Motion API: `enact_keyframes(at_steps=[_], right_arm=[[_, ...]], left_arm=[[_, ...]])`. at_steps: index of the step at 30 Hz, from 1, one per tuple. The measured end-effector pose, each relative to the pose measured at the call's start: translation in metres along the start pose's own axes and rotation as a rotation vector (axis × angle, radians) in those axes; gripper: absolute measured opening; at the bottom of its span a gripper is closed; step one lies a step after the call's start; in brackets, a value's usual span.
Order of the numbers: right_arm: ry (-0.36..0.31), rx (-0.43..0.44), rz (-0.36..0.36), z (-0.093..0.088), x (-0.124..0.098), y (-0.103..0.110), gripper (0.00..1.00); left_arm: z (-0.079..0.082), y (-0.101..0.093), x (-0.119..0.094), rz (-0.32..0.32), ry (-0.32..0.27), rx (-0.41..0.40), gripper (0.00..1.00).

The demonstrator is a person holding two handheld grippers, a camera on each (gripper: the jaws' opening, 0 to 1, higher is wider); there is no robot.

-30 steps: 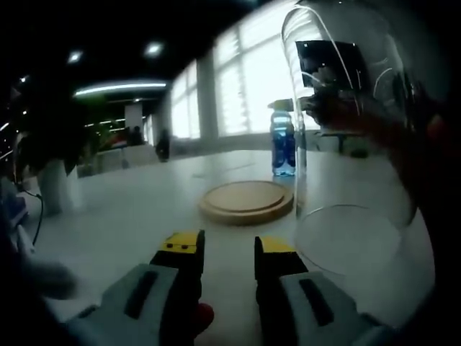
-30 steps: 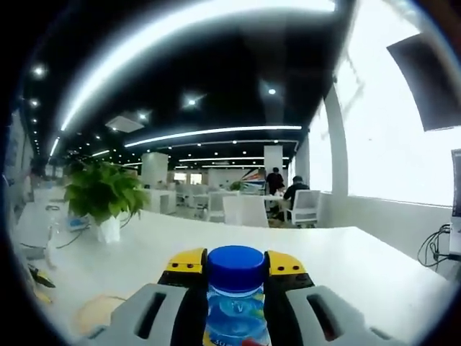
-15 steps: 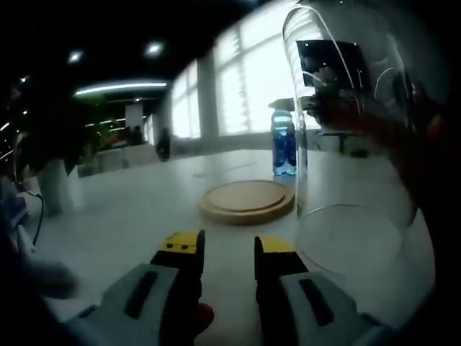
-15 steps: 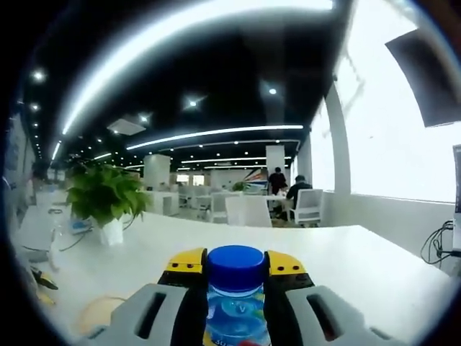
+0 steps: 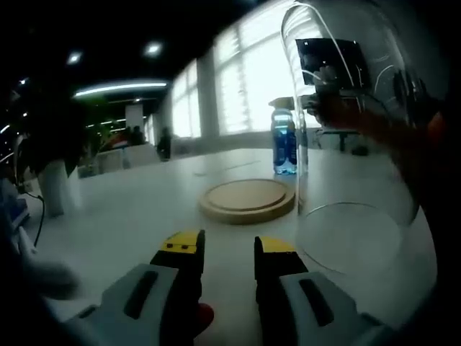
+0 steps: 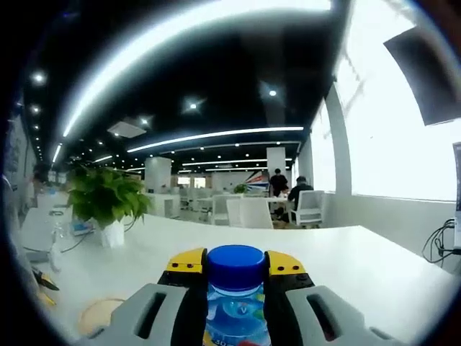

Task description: Open the cover put in the Mizone put the cover back on

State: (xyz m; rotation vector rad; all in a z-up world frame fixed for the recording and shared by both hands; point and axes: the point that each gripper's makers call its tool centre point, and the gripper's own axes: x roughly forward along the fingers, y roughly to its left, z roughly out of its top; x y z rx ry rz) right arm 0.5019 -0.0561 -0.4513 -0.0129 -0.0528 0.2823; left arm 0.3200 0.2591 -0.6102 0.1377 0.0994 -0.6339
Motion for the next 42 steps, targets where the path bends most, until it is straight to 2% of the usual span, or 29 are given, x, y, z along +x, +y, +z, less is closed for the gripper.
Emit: enact_keyframes(at_steps=[19, 35, 42], right_arm=[[-0.005, 0.003, 0.004, 0.000, -0.002, 0.001, 0.23], [-0.001, 0.052, -0.001, 0.001, -0.001, -0.003, 0.23], [0.008, 0.065, 0.027, 0.001, -0.006, 0.009, 0.23]], left_arm=[[0.000, -0.001, 0.000, -0.003, 0.002, 0.003, 0.21], [-0.001, -0.001, 0.000, -0.001, 0.004, 0.000, 0.21], [-0.001, -0.001, 0.000, -0.002, 0.005, 0.000, 0.21]])
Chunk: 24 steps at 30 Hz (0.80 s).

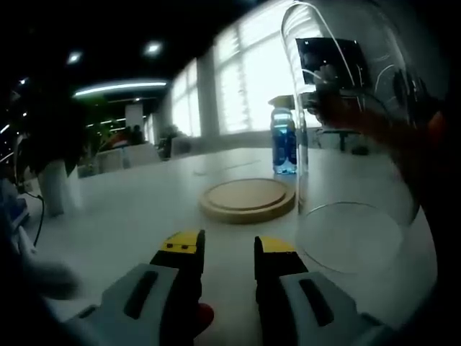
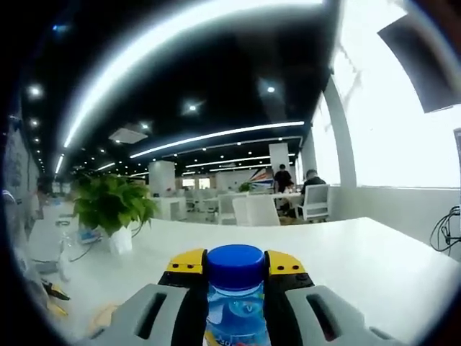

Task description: Open the cover put in the Mizone put the cover back on

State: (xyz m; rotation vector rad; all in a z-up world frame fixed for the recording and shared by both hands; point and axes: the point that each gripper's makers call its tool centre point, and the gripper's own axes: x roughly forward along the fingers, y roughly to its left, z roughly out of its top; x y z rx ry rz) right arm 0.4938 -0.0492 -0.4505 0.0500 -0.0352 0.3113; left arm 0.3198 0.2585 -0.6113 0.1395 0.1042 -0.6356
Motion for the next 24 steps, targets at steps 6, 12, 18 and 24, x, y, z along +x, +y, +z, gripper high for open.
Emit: enact_keyframes(at_steps=[6, 12, 18, 24], right_arm=[[-0.001, -0.010, 0.033, 0.000, -0.001, 0.011, 0.23], [-0.002, -0.007, 0.053, 0.000, -0.008, 0.023, 0.23], [0.002, -0.007, 0.076, -0.002, -0.011, 0.033, 0.23], [0.011, 0.000, 0.099, -0.002, -0.010, 0.043, 0.23]], left_arm=[[0.000, 0.000, 0.000, 0.001, 0.000, 0.001, 0.21], [0.000, -0.001, 0.000, 0.000, 0.000, 0.005, 0.21], [0.000, -0.001, 0.000, 0.000, 0.002, 0.005, 0.21], [0.000, -0.001, 0.000, 0.000, 0.001, 0.003, 0.21]])
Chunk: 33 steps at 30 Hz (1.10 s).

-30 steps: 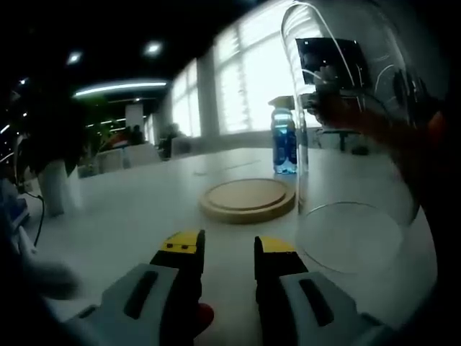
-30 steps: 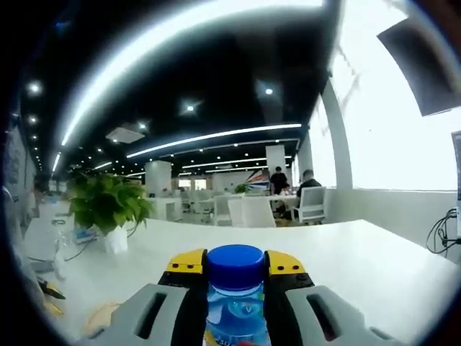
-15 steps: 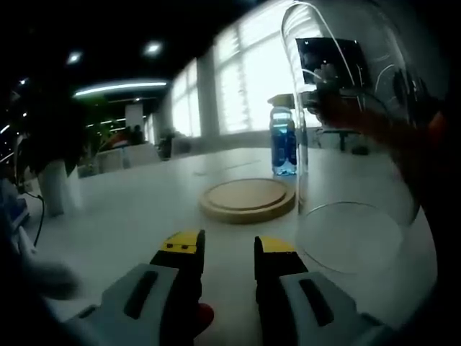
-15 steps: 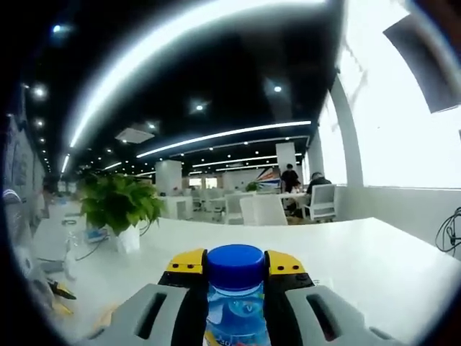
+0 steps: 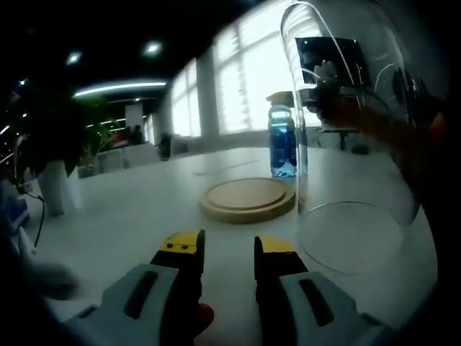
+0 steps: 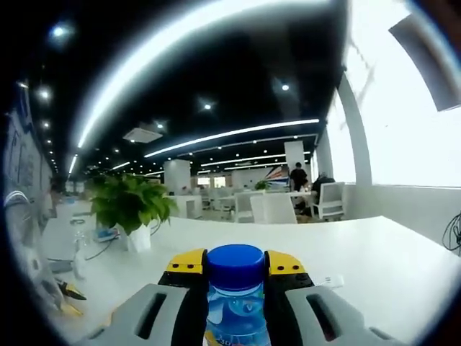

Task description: Open the cover put in the Mizone put the cover back on

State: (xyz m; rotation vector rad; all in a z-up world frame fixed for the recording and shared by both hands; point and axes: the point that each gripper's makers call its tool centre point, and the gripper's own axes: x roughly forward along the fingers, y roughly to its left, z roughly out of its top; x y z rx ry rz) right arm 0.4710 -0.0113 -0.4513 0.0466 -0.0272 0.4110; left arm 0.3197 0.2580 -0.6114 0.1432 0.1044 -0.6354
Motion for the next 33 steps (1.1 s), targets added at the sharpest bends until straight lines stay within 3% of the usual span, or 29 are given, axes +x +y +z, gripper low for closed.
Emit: enact_keyframes(at_steps=[13, 33], right_arm=[[0.005, 0.008, 0.063, -0.003, -0.002, 0.023, 0.23], [-0.024, -0.011, 0.095, -0.003, 0.001, 0.032, 0.24]], left_arm=[[0.000, 0.000, 0.000, 0.001, 0.001, 0.000, 0.21], [0.000, 0.001, -0.001, 0.002, -0.001, -0.007, 0.21]])
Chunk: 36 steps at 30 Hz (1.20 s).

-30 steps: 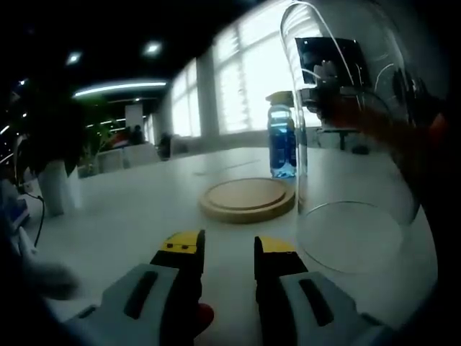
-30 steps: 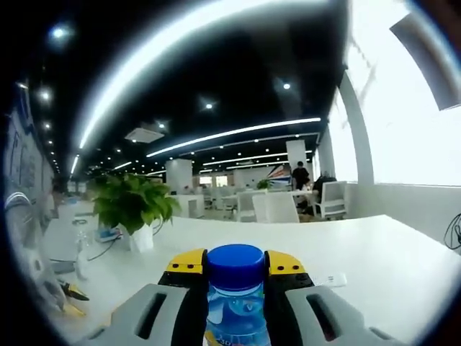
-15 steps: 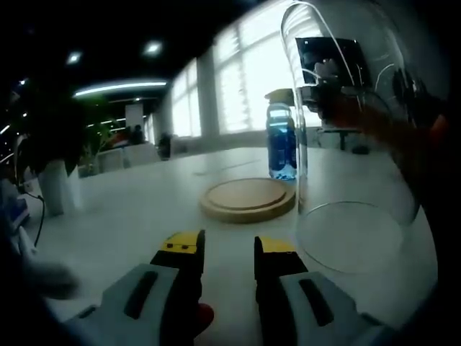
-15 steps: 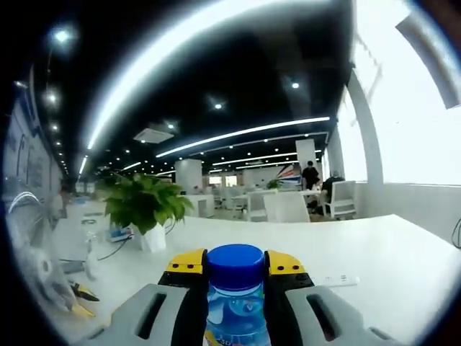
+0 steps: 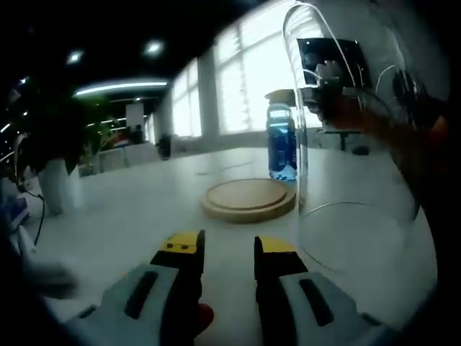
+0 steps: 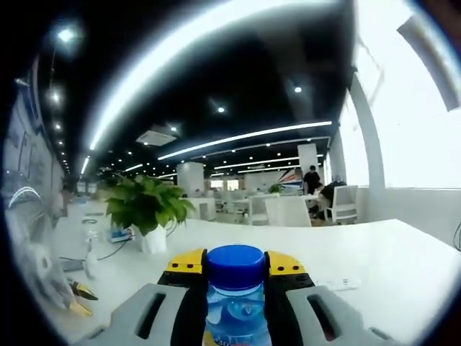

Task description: Open the cover put in the Mizone put the cover back on

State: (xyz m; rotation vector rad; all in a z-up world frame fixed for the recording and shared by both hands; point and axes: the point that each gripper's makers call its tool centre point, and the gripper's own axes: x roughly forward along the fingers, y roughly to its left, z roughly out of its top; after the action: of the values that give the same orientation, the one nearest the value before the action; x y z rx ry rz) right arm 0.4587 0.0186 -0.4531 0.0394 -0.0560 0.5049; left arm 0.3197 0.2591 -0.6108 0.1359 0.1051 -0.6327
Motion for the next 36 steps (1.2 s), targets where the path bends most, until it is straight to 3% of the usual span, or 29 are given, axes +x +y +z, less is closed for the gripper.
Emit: enact_keyframes(at_steps=[19, 36], right_arm=[[-0.005, -0.060, 0.006, 0.001, 0.000, 0.001, 0.23], [0.016, -0.038, 0.000, 0.001, 0.005, -0.008, 0.22]], left_arm=[[-0.001, -0.001, 0.000, -0.002, 0.003, 0.005, 0.21], [-0.001, 0.000, 0.000, -0.005, 0.004, 0.003, 0.21]])
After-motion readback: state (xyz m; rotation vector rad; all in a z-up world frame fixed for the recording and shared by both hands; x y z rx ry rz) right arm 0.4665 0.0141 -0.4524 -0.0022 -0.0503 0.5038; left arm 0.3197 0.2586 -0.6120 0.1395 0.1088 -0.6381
